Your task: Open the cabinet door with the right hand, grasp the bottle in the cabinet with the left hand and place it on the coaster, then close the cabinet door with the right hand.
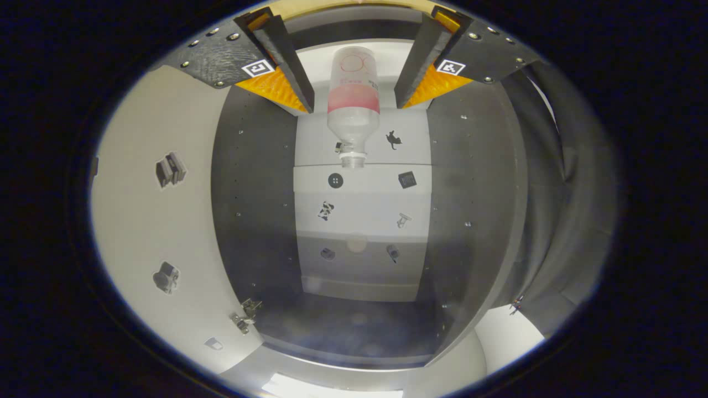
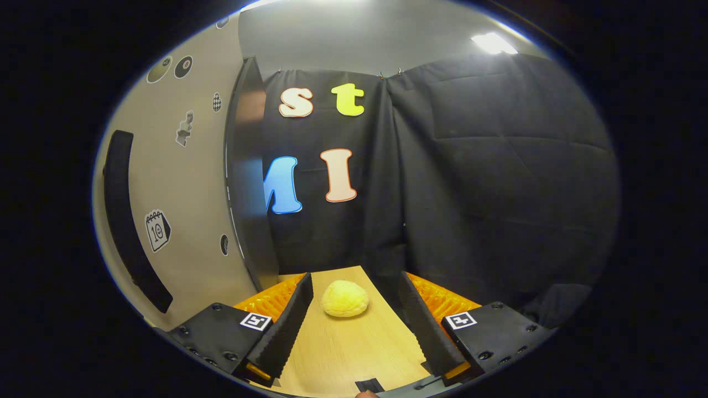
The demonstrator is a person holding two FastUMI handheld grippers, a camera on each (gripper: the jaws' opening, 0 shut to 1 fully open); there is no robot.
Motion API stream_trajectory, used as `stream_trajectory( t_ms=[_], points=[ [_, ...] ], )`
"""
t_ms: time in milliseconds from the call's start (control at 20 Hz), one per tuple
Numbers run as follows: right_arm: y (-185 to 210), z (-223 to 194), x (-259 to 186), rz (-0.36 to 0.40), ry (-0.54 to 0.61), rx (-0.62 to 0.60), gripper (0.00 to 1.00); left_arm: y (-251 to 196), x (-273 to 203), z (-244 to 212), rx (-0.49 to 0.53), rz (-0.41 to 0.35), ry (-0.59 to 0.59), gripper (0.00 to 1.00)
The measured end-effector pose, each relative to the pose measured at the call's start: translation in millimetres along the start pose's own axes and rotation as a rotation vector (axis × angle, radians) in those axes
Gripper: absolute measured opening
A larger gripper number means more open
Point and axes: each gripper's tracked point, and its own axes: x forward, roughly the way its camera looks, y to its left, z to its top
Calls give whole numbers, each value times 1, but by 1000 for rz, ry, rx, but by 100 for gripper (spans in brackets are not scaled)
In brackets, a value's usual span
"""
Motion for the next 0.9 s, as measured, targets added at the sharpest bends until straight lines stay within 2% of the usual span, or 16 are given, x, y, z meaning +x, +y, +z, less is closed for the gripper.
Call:
stream_trajectory(
  t_ms=[500,750,800,900],
  points=[
    [13,-6,7,-31,22,-2,98,7,48,-31,-8,-23,42,90],
    [14,0,11,-19,12,-8,98,14,45,-29,-31,-11,25,73],
    [15,0,12,-13,11,-7,98,16,40,-27,-35,-10,22,75],
    [13,1,12,-1,9,-9,98,18,30,-24,-35,-4,2,73]
  ],
)
